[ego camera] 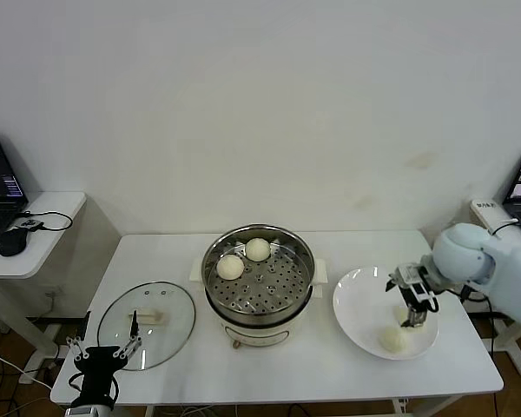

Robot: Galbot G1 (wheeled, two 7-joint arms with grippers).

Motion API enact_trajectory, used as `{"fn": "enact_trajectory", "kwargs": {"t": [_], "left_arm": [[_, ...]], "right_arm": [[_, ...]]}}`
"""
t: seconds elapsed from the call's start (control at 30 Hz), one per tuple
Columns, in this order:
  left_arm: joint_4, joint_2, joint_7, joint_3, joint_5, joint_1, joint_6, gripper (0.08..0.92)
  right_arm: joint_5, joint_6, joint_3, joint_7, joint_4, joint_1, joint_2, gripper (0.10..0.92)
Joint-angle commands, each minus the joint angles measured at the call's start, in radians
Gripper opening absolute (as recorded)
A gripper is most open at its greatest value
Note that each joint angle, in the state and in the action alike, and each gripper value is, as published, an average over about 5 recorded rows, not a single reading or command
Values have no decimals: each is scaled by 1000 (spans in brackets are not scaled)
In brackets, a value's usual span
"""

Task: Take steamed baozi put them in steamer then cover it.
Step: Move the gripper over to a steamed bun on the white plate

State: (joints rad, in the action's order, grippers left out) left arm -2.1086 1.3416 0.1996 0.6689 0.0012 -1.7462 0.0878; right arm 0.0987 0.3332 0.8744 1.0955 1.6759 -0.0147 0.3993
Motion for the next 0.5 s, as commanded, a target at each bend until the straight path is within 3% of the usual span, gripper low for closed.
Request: {"fn": "enact_trajectory", "kwargs": {"t": [0.03, 0.5], "left_arm": [[-2, 2, -1, 1, 4, -4, -3, 823], [10, 3, 0, 4, 5, 0, -2, 823]], "right_arm": [[80, -22, -166, -6, -34, 250, -6, 823], [86, -13, -161, -13, -113, 258, 64, 822]]}}
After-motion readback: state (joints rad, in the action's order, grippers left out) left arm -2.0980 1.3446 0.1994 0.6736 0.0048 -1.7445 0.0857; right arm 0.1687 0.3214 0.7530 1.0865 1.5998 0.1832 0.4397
